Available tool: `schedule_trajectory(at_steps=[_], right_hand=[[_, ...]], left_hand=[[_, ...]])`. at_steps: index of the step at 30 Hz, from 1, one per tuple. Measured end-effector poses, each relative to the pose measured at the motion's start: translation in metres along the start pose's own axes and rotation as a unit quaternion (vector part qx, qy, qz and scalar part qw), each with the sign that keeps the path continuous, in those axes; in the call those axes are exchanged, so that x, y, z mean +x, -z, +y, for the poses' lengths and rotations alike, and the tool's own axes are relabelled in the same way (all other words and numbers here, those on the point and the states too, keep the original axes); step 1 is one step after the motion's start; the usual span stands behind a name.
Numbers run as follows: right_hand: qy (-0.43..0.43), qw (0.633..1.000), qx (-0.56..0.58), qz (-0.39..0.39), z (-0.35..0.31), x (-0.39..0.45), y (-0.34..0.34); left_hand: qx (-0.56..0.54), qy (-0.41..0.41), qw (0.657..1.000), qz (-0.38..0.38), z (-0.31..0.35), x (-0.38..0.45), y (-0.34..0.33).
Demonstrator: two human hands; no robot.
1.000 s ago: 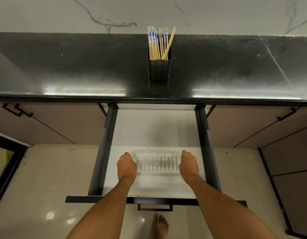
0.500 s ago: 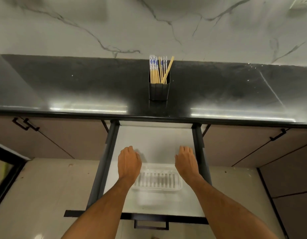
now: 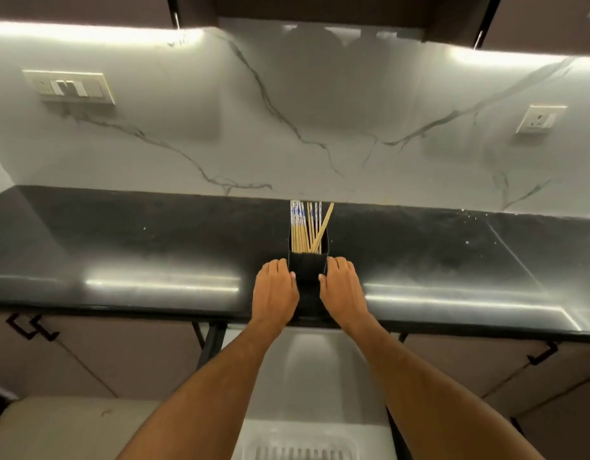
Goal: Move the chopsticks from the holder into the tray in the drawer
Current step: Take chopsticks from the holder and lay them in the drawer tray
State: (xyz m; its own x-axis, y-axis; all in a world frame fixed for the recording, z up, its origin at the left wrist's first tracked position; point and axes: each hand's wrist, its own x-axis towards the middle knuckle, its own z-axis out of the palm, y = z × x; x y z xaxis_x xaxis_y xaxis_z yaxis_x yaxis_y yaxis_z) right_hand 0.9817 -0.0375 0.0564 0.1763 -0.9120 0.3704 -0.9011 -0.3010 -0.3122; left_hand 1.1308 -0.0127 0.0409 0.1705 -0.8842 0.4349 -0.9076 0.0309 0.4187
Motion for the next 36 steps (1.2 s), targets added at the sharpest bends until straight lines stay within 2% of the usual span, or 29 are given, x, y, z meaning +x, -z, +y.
schedule_trajectory(at_steps=[8,10,15,21,36], right_hand=[[-0.081,0.983,0.163,-0.031,-0.017,0.108,-0.025],[-0.098,0.979,0.174,-0.041,-0.015,0.125,-0.041],[-0.147,0.974,0.162,-0.055,-0.002,0.16,-0.077],[-0.172,0.965,0.193,-0.039,0.0,0.176,-0.105],[-0.178,0.958,0.194,-0.116,0.003,0.191,-0.12]], left_hand=[[-0.041,-0.019,0.999,0.013,-0.005,0.098,-0.034],[-0.063,-0.016,0.998,0.005,-0.01,0.118,-0.048],[-0.137,0.057,0.988,-0.04,-0.025,0.154,-0.086],[-0.183,0.051,0.979,-0.079,-0.038,0.162,-0.114],[-0.279,0.08,0.956,-0.042,-0.039,0.153,-0.123]])
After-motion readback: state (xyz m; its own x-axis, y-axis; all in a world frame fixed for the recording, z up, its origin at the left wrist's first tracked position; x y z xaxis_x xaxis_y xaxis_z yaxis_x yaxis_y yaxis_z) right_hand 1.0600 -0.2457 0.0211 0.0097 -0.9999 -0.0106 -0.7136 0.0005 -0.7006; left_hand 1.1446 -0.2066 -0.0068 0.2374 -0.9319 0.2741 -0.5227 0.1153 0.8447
